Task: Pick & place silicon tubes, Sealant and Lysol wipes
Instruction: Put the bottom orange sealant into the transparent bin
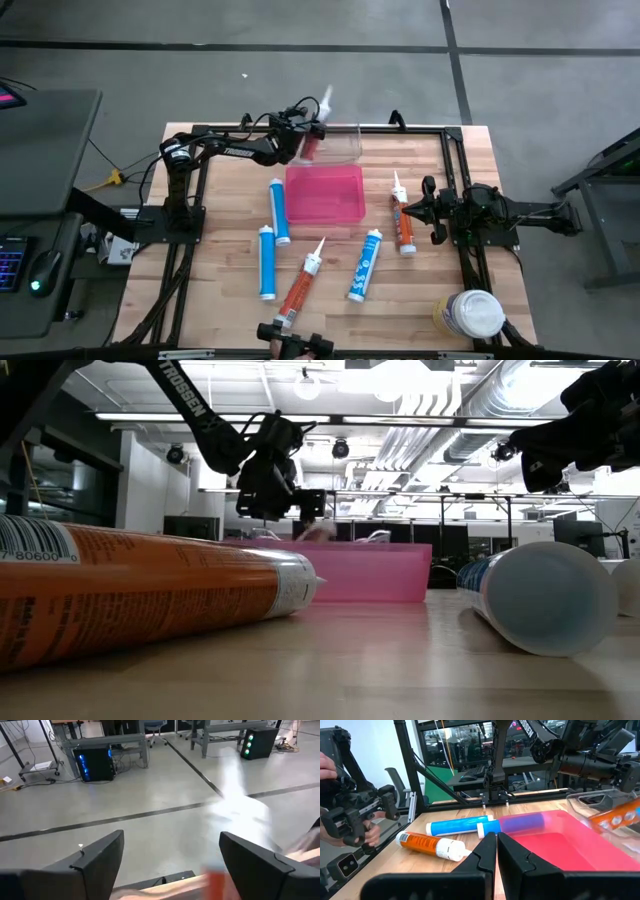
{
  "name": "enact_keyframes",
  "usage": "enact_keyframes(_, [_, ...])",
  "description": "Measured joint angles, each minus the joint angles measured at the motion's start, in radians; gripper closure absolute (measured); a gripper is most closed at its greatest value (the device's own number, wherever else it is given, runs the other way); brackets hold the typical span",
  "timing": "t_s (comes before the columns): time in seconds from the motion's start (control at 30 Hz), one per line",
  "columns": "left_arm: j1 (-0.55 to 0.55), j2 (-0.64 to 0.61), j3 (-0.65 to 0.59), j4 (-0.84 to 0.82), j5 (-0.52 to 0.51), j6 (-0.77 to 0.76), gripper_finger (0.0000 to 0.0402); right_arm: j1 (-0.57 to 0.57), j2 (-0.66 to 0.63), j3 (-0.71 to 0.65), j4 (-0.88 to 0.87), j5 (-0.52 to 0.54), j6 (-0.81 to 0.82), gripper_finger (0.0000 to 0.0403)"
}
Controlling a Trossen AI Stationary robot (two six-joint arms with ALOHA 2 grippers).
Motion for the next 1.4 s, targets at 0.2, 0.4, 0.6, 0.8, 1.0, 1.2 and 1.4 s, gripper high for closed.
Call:
enact_keyframes(0.2, [0.000,0.001,0.000,-0.001,0.000,0.000,0.0102,0.000,0.000,0.000,0.000,0.000,0.000,0.0391])
enact_keyframes(0.4, [0.000,0.002,-0.001,-0.001,0.000,0.000,0.0106,0.000,0.000,0.000,0.000,0.000,0.000,0.0391])
enact_keyframes(0.6, [0.000,0.003,-0.001,-0.002,0.001,0.018,0.0106,0.000,0.000,0.000,0.000,0.000,0.000,0.0391])
enact_keyframes(0.8, [0.000,-0.003,-0.002,0.012,0.023,0.082,0.0106,0.000,0.000,0.000,0.000,0.000,0.000,0.0391])
enact_keyframes(1.0, [-0.008,-0.016,-0.003,0.073,0.083,0.166,0.0106,0.000,0.000,0.000,0.000,0.000,0.000,0.0391])
enact_keyframes(1.2, [-0.014,-0.090,0.009,0.102,0.207,0.218,0.0106,0.000,0.000,0.000,0.000,0.000,0.000,0.0391])
enact_keyframes(1.4, [-0.022,-0.162,0.035,0.034,0.392,0.249,0.0106,0.000,0.000,0.000,0.000,0.000,0.000,0.0391])
